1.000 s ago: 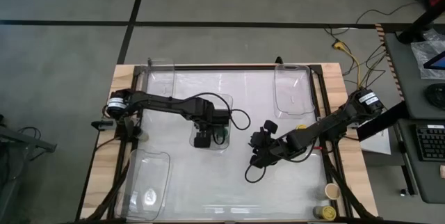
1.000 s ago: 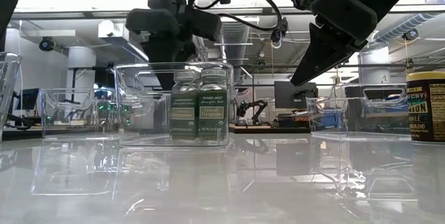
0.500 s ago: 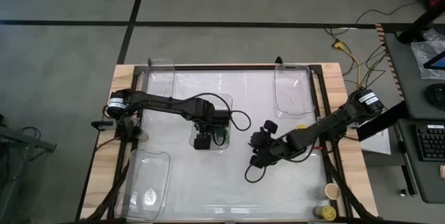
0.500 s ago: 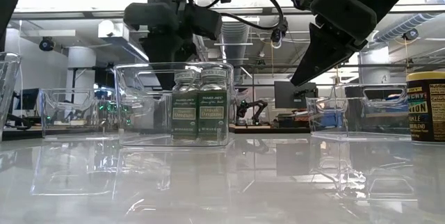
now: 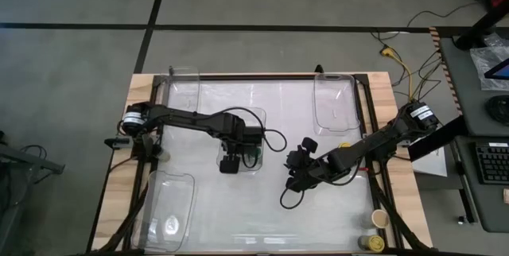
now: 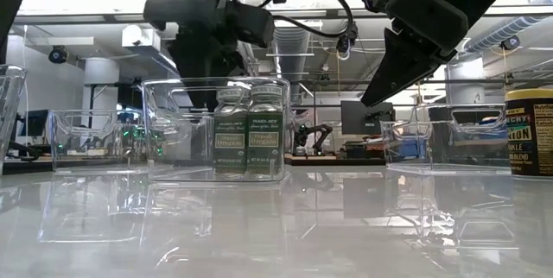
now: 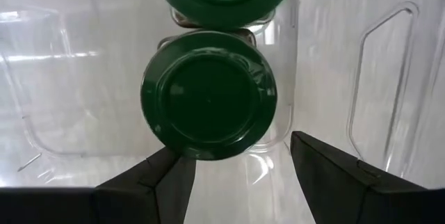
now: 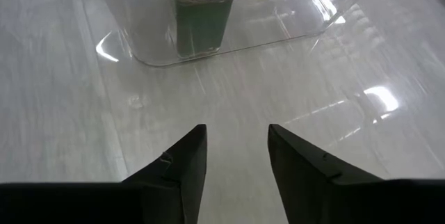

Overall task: Sort spices by type
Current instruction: Put the green seasoning bottle into the center transparent bin

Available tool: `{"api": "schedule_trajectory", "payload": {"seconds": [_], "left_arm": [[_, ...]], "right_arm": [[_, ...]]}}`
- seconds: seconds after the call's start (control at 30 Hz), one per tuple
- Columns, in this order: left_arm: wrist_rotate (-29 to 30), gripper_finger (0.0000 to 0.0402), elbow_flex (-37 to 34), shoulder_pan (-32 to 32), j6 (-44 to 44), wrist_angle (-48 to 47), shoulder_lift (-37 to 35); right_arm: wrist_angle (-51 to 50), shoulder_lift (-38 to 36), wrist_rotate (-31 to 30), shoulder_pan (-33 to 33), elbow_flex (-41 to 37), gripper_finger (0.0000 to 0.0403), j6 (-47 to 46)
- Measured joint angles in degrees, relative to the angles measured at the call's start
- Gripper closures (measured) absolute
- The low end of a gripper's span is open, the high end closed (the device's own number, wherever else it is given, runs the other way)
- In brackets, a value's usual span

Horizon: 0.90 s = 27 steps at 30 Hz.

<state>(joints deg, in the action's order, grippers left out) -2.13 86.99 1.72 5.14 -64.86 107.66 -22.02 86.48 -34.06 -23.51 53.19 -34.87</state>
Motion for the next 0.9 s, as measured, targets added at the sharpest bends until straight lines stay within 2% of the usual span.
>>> {"api": "schedule_trajectory", "payload": {"seconds": [0.13, 0.3, 0.5, 0.63, 0.77, 0.9], "left_arm": [[0.5, 0.0185, 0.0, 0.0, 0.0, 0.0, 0.0], [4.5, 0.0185, 0.0, -0.3, 1.2, -0.2, -0.2], [0.7, 0.0185, 0.0, -0.3, 2.5, -0.1, -1.0], [0.6, 0.0183, 0.0, -0.3, 1.7, 0.8, -1.0], [2.1, 0.0168, 0.0, -0.3, 0.7, 1.7, -1.0], [2.1, 0.0136, 0.0, -0.3, 0.2, 1.9, -1.1]], "right_arm": [[0.0, 0.0, 0.0, 0.0, 0.0, 0.0267, 0.2], [0.0, 0.0, 0.0, 0.0, 0.0, 0.0277, 0.3], [0.0, 0.0, 0.0, 0.0, 0.0, 0.0285, 0.4], [0.0, 0.0, 0.0, 0.0, 0.0, 0.0287, 0.6], [0.0, 0.0, 0.0, 0.0, 0.0, 0.0282, 0.6], [0.0, 0.0, 0.0, 0.0, 0.0, 0.0275, 0.6]]}}
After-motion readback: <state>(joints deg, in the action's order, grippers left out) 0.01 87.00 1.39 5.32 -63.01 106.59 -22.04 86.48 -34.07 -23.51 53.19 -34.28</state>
